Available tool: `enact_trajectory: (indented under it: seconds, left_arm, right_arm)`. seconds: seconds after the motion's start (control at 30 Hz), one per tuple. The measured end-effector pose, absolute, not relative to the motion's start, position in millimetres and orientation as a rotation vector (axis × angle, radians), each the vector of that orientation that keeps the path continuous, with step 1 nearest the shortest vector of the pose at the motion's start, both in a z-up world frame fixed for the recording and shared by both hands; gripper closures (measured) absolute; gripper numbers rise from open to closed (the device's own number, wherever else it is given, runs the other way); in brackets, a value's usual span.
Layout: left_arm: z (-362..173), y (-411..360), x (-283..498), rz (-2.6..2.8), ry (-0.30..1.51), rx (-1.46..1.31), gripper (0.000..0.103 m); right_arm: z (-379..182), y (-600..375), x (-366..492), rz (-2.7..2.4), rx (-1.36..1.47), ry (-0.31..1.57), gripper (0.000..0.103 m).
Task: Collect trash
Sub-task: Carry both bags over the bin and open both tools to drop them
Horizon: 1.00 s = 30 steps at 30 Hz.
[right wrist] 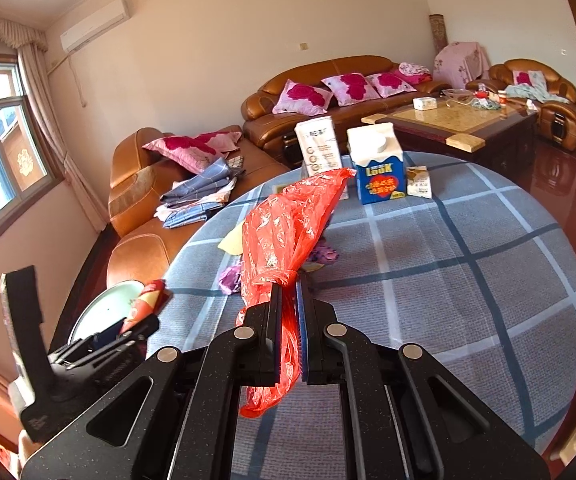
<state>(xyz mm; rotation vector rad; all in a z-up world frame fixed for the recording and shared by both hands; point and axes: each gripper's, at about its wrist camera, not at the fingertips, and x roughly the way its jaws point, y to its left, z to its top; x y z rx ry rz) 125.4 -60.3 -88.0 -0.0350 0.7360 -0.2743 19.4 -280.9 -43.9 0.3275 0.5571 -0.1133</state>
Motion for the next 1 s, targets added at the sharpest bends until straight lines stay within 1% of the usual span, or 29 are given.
enact_trajectory:
  seconds: [0.2,0.53,0.8,1.0]
  left_arm:
    - [-74,-14,125,-0.188,0.710,-0.031,0.057]
    - [-71,62,135,-0.046,0.705,-0.109,0.057]
    - [-68,90,140,-0.010,0.694,-0.149,0.057]
    - [-75,95,145,0.007,0.706,-0.152,0.057]
  right_arm:
    - [-41,-252,31,-0.050,0.291,0.572,0.096]
    - [-39,-184,63,0.085,0.241,0.609,0.096]
    - [-46,-128,98,0.185,0.193,0.662,0.096]
    - [-54,-102,116,0.212,0.167,0.695,0.096]
